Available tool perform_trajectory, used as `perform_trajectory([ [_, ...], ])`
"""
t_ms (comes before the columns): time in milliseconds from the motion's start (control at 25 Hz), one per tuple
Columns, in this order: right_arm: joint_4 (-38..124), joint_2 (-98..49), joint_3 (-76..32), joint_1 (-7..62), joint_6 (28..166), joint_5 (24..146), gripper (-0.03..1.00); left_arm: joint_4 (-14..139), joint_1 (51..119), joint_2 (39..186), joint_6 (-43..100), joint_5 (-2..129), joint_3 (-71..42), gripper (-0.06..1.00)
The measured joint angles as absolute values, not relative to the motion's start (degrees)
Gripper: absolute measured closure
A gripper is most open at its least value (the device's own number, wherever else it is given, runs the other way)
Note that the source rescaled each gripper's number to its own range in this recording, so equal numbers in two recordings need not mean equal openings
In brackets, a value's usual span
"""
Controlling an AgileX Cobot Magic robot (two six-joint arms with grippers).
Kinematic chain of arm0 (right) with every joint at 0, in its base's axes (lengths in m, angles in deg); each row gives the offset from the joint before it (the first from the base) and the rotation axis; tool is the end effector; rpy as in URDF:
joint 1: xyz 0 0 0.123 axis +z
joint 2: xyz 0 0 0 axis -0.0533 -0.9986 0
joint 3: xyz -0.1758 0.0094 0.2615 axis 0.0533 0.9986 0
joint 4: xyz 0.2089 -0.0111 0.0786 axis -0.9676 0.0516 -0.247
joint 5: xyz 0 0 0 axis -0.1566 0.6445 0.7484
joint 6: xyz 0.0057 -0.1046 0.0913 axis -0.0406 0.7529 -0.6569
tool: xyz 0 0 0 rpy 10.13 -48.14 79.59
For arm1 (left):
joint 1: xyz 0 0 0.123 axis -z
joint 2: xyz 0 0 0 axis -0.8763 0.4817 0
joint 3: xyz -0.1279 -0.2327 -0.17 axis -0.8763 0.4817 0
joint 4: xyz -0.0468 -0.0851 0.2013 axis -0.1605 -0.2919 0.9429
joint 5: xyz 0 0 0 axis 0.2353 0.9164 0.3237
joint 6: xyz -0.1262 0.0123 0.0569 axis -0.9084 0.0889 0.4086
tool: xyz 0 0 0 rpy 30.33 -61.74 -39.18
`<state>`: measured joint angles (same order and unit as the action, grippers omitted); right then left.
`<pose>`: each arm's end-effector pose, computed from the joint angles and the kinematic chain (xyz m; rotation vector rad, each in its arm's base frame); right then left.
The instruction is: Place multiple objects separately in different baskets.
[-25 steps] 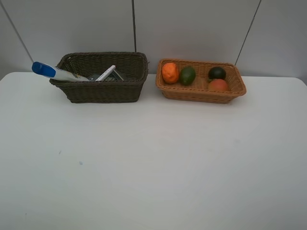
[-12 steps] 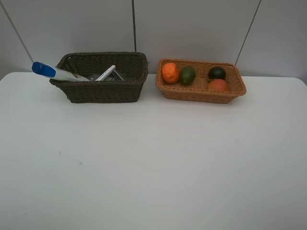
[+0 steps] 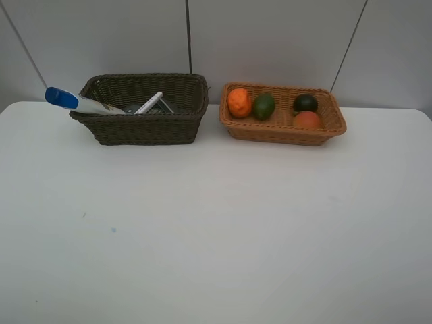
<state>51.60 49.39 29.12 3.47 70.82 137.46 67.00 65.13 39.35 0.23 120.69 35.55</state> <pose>-0.0201 -0.0023 0.2431 0.0512 2.0378 0.0184 -0.0220 -0.0184 0.2454 0.1816 2.0184 -0.1749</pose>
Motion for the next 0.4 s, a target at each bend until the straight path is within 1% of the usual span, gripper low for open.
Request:
perform_trajectory([
  [400,51.6,49.4,29.1,3.5,70.8,137.5,-0.03,67.0,65.1,39.4,0.2,120.7,35.5,-0.06],
])
